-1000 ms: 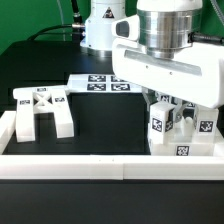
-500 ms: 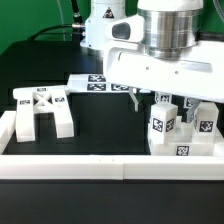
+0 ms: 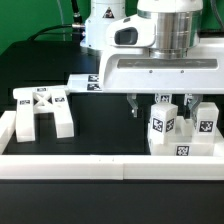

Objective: Assemble chair

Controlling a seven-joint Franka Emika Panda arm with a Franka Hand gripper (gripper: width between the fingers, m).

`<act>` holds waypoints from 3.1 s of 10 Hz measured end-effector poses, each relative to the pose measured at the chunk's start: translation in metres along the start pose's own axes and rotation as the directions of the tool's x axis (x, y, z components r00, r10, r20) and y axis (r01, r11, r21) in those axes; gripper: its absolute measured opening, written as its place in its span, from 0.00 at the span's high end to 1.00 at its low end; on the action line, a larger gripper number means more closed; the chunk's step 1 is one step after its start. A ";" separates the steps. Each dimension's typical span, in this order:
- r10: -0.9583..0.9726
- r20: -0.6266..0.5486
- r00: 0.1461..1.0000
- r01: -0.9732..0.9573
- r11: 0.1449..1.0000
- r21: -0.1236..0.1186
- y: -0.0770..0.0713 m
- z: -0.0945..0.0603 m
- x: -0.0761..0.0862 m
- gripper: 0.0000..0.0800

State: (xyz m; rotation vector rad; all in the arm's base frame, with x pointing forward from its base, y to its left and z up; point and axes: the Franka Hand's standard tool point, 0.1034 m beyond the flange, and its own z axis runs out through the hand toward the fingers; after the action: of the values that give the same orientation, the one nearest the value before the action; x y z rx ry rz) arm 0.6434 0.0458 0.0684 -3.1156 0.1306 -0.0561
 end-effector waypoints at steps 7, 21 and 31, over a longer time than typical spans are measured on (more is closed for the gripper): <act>-0.384 0.008 0.923 0.384 0.923 -0.020 0.007 0.000 0.001 0.22; 0.346 -0.004 0.938 -0.346 0.938 -0.011 0.013 0.000 0.001 0.64; 0.443 -0.032 0.896 -0.443 0.896 0.013 0.011 -0.024 -0.002 0.19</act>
Offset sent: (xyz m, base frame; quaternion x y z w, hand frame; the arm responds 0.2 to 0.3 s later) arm 0.0029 0.0012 0.0006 -0.0004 -0.0016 -0.1927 0.9813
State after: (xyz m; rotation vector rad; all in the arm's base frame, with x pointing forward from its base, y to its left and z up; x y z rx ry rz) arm 0.6395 0.0348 0.0925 -2.9913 0.8338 -0.0996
